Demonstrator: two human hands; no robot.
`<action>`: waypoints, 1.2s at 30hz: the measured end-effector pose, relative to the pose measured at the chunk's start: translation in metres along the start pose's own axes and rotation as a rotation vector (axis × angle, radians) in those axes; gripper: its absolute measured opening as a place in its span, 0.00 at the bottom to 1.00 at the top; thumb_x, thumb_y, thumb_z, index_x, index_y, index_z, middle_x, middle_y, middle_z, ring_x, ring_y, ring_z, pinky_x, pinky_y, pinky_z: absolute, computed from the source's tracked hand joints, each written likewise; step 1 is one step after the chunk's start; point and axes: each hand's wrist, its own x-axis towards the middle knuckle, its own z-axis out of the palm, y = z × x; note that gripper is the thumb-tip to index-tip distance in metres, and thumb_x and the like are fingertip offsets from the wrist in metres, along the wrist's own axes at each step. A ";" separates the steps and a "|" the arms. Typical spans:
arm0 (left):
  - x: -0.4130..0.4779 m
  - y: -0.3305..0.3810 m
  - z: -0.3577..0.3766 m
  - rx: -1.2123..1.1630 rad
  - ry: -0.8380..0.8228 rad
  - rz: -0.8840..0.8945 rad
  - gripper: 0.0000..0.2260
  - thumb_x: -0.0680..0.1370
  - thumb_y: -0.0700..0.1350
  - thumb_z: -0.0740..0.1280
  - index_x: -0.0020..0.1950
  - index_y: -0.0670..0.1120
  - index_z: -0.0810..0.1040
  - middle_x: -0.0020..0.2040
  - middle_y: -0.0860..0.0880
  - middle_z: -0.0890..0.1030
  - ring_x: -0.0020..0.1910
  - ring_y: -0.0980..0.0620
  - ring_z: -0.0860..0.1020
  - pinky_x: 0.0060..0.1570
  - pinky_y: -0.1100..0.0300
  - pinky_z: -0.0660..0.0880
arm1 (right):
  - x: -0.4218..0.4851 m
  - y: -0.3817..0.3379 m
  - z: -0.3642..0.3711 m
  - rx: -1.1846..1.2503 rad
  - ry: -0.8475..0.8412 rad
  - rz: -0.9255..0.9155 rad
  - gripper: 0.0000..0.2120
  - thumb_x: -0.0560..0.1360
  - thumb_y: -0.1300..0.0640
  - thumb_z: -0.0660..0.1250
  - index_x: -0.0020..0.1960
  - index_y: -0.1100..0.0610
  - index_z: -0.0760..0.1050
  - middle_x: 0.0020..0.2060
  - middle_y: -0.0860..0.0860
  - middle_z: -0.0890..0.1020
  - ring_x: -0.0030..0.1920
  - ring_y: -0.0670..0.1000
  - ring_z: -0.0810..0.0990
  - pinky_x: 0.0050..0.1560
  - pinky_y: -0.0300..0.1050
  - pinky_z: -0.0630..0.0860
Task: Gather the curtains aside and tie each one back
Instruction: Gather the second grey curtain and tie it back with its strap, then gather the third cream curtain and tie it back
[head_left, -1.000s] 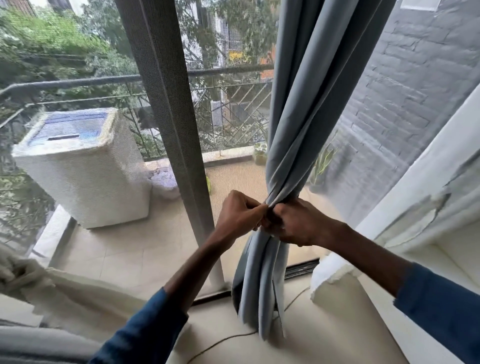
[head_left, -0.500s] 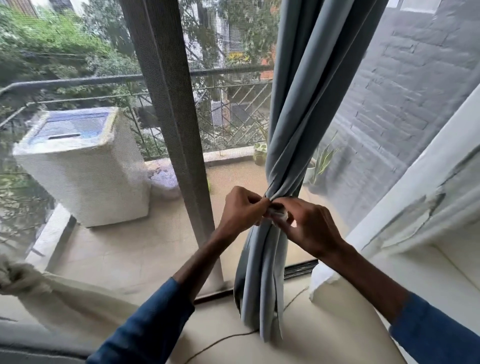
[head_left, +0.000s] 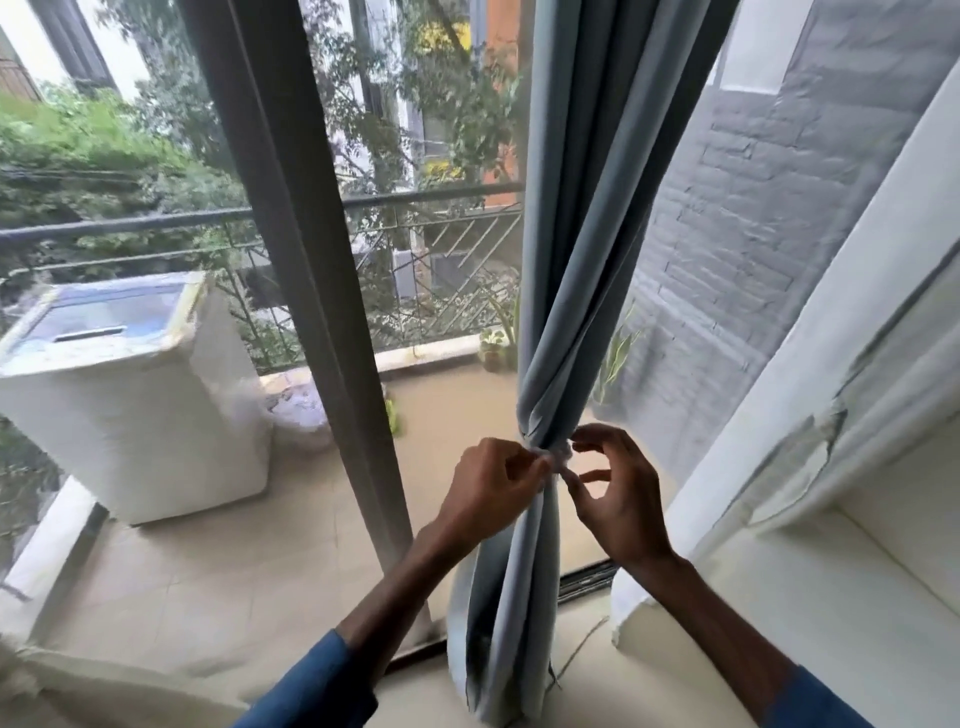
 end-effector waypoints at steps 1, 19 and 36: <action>0.001 0.003 0.004 0.022 -0.033 0.037 0.10 0.79 0.53 0.67 0.50 0.51 0.86 0.38 0.50 0.86 0.35 0.48 0.83 0.39 0.51 0.81 | 0.001 0.001 -0.002 0.006 0.021 0.011 0.20 0.70 0.67 0.77 0.58 0.52 0.77 0.52 0.46 0.79 0.52 0.42 0.81 0.40 0.31 0.80; 0.080 0.163 0.098 -0.003 -0.110 0.412 0.13 0.77 0.43 0.68 0.61 0.45 0.78 0.54 0.51 0.83 0.45 0.54 0.83 0.51 0.55 0.81 | 0.059 0.011 -0.185 -0.288 0.458 0.105 0.12 0.73 0.68 0.68 0.53 0.56 0.80 0.51 0.45 0.83 0.44 0.43 0.83 0.32 0.34 0.79; 0.168 0.406 0.140 -0.107 0.375 0.777 0.23 0.77 0.47 0.72 0.68 0.43 0.69 0.60 0.47 0.80 0.53 0.49 0.81 0.53 0.52 0.79 | 0.190 0.016 -0.381 -0.408 0.603 -0.222 0.10 0.74 0.67 0.68 0.54 0.59 0.79 0.51 0.48 0.84 0.43 0.43 0.83 0.35 0.39 0.81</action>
